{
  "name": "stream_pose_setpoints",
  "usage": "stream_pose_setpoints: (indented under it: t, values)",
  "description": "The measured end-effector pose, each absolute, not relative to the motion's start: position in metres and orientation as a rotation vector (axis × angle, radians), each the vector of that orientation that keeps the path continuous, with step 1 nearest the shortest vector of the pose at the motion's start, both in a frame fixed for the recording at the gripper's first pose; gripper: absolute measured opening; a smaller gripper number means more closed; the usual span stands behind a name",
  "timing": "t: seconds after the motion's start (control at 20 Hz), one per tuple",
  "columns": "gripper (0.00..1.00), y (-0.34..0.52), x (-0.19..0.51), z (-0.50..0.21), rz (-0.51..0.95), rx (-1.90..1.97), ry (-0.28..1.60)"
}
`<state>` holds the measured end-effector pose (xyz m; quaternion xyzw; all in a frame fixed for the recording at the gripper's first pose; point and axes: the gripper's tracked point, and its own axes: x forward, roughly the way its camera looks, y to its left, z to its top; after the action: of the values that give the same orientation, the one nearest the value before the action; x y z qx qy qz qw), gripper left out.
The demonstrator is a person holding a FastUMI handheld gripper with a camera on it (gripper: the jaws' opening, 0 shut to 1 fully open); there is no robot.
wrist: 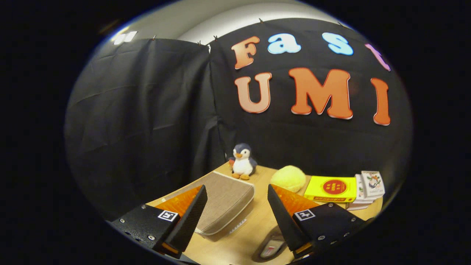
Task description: Open the storage box then place both shoes into the box .Put the left shoe in first, then the right shoe, with the right side of both shoes facing outward in a uniform manner.
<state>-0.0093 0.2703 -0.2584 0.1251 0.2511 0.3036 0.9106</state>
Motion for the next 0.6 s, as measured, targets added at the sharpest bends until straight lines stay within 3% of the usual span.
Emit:
stream_pose_setpoints:
  t: [0.6]
  values:
    - [0.97,0.351,-0.050,-0.388,0.767,0.703,1.020]
